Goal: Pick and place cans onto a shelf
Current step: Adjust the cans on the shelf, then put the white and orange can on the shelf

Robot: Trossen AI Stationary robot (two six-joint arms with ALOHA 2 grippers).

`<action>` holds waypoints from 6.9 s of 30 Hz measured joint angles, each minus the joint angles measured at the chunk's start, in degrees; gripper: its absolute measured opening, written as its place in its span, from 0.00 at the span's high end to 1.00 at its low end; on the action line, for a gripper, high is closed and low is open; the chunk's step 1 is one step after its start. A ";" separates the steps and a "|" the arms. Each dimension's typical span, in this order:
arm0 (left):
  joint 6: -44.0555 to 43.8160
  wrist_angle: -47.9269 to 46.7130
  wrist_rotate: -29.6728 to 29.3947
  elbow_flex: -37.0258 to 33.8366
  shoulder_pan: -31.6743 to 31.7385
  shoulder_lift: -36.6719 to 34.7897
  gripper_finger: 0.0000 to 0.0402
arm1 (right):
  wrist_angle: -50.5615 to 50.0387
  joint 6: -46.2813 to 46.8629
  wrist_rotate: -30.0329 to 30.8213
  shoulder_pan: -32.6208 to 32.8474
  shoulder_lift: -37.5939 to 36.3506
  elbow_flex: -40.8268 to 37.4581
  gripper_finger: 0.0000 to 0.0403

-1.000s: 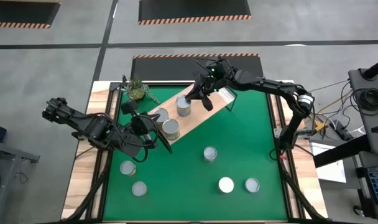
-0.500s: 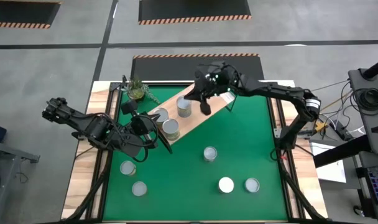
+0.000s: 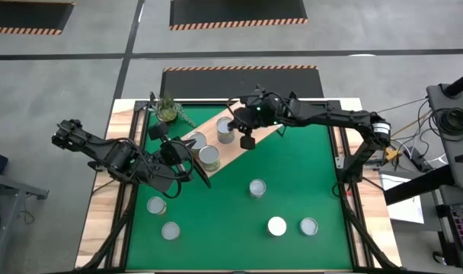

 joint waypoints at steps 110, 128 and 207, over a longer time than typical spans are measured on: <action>-7.64 16.77 3.45 -12.03 -11.04 0.11 1.00 | -15.21 38.97 18.58 38.10 -9.03 -23.37 0.97; -5.93 16.77 2.91 -11.56 -11.04 0.13 1.00 | -5.39 39.24 22.02 32.38 -8.12 -29.55 0.52; 4.63 12.01 -12.17 -16.50 -10.91 -4.00 1.00 | -29.67 -4.16 2.28 -6.31 -2.08 0.27 0.36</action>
